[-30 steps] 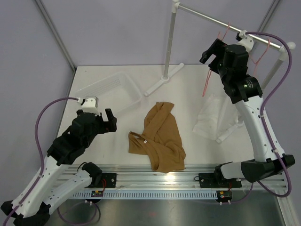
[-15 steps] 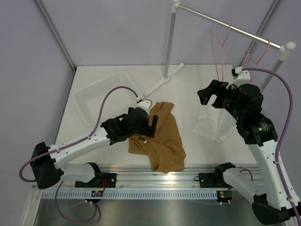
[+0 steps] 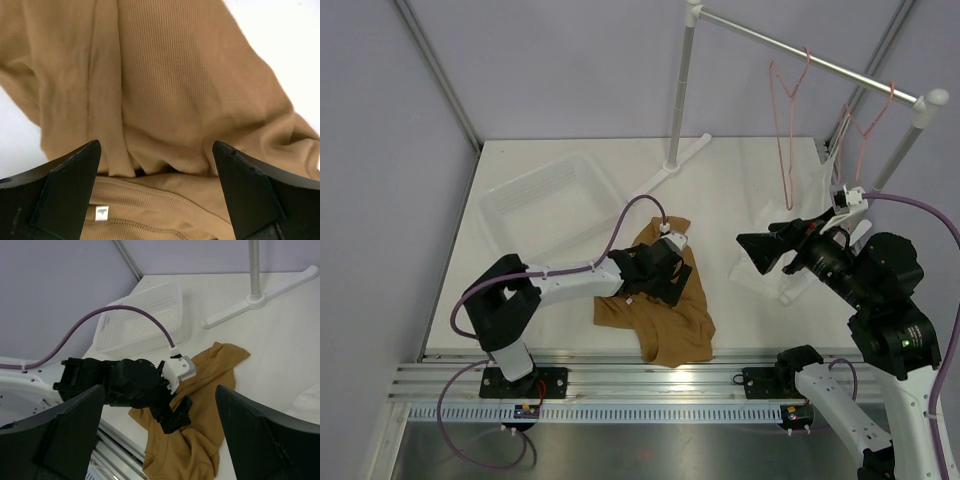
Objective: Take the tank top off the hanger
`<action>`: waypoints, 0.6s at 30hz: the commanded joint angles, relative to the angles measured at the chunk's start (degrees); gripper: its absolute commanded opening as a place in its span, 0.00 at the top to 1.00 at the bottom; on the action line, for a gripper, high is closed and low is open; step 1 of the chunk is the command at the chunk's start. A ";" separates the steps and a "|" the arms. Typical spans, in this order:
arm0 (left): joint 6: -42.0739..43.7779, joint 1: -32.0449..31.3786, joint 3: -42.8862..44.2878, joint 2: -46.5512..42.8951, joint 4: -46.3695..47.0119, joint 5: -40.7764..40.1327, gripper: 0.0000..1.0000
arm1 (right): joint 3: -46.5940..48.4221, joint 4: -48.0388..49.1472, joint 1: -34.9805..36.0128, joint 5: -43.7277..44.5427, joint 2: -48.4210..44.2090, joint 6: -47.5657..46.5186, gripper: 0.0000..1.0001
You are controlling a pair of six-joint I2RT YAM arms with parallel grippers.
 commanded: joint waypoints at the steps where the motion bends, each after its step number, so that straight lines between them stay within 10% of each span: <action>1: -0.51 -0.78 2.60 2.51 2.87 0.77 0.06 | 0.02 -0.08 -0.10 -5.23 -0.77 0.49 0.01; 6: -0.43 -1.31 1.64 5.69 3.57 1.91 0.37 | 0.81 -1.22 -0.19 -6.54 -2.35 0.05 0.00; 10: 0.01 -1.31 0.84 6.04 3.48 1.30 0.98 | 1.95 -1.40 -0.19 -6.99 -2.96 -0.04 0.00; 18: -0.43 -2.10 2.42 -3.00 -2.03 -5.62 1.00 | 2.66 -2.45 -0.10 -5.94 -3.31 -1.27 0.00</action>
